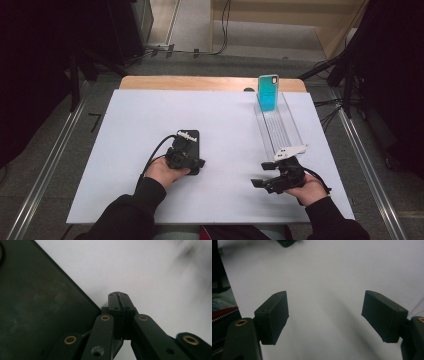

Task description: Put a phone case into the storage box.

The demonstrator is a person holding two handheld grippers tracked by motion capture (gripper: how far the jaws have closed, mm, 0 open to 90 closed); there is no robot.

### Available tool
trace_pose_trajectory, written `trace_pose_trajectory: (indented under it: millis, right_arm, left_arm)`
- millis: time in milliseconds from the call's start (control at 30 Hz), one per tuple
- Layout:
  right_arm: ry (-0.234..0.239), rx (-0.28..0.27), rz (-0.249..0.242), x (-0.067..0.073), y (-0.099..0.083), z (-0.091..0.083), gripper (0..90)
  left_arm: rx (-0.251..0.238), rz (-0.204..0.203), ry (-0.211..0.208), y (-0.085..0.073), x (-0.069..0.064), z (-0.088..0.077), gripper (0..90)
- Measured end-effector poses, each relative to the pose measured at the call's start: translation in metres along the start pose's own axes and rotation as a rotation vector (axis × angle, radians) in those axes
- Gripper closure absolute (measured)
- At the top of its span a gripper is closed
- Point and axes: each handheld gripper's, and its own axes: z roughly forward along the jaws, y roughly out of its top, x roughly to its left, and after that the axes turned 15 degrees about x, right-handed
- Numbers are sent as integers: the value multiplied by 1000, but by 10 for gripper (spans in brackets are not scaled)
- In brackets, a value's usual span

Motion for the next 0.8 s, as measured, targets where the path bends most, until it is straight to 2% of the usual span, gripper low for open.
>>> trace_pose_trajectory:
  millis: [233,667,800]
  right_arm:
    - [0,-4,-4,0,0,0,199]
    - [2,-4,-2,0,0,0,199]
    - [1,-6,-2,-1,0,-1,199]
  left_arm:
    - [4,-19,-2,-5,5,-5,900]
    - [9,-77,-4,-21,23,-20,898]
    - [13,-90,-6,-27,30,-26,871]
